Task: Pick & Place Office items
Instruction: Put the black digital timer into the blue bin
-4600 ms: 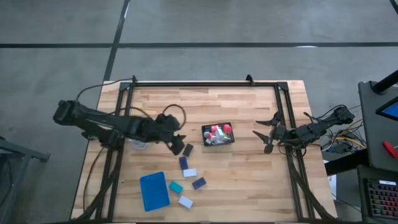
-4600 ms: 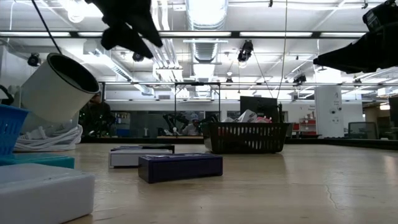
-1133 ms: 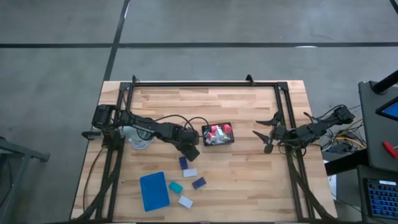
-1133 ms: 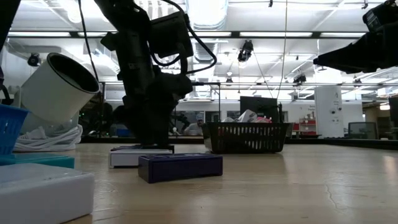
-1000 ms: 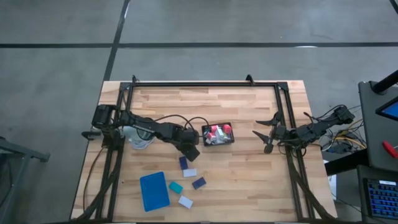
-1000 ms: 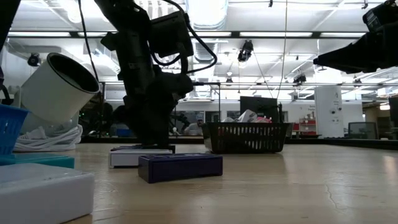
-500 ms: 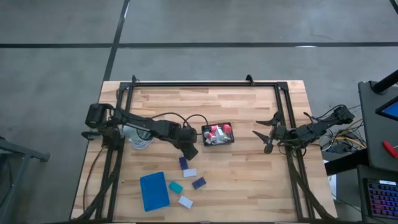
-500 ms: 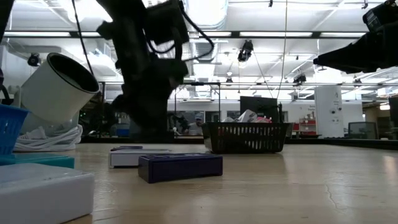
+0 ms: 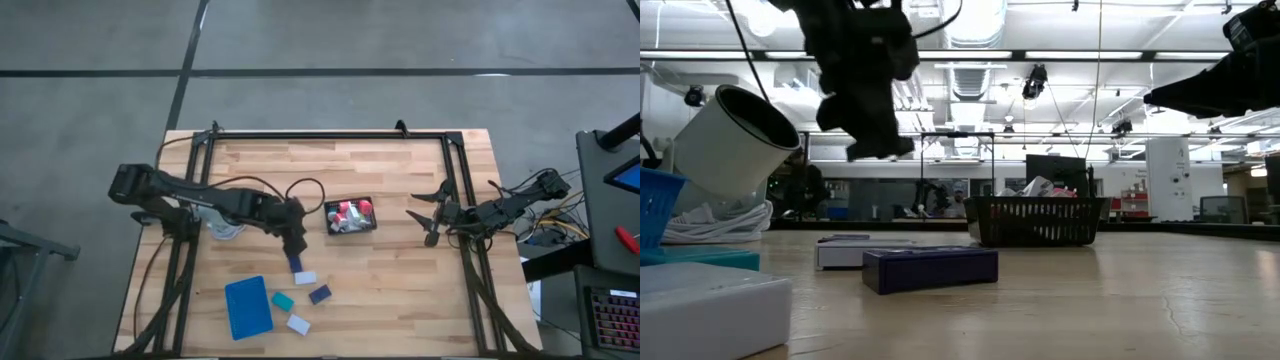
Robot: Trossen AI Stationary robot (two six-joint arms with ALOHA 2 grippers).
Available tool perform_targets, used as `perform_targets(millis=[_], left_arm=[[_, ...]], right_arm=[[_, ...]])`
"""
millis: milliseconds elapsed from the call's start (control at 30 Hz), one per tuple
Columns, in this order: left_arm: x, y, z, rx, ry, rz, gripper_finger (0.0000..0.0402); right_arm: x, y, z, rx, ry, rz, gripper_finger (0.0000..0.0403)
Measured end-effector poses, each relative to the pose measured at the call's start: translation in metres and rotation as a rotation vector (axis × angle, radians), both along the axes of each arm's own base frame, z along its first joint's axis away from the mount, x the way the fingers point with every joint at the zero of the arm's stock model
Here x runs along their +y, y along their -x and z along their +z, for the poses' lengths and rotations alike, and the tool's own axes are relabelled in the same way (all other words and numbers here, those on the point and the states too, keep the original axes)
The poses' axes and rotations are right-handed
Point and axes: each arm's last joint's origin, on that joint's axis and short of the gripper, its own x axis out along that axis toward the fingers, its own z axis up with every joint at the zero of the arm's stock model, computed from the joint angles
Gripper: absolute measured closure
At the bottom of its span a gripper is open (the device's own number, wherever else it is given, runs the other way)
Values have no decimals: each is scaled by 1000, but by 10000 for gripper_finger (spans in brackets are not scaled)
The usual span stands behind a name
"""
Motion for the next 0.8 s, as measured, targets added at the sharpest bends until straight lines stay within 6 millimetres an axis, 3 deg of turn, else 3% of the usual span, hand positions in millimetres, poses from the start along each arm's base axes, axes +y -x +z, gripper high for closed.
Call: perform_targets(millis=[167, 433, 800], left_arm=[[-21, 11, 7, 13, -6, -67, 232], [-78, 25, 8, -25, -93, -221, 232], [-139, 64, 6, 26, -39, -263, 232]], right_arm=[[0, 0, 0, 1, 0, -1, 186], [0, 0, 0, 2, 1, -2, 186], [0, 0, 0, 2, 1, -2, 186]])
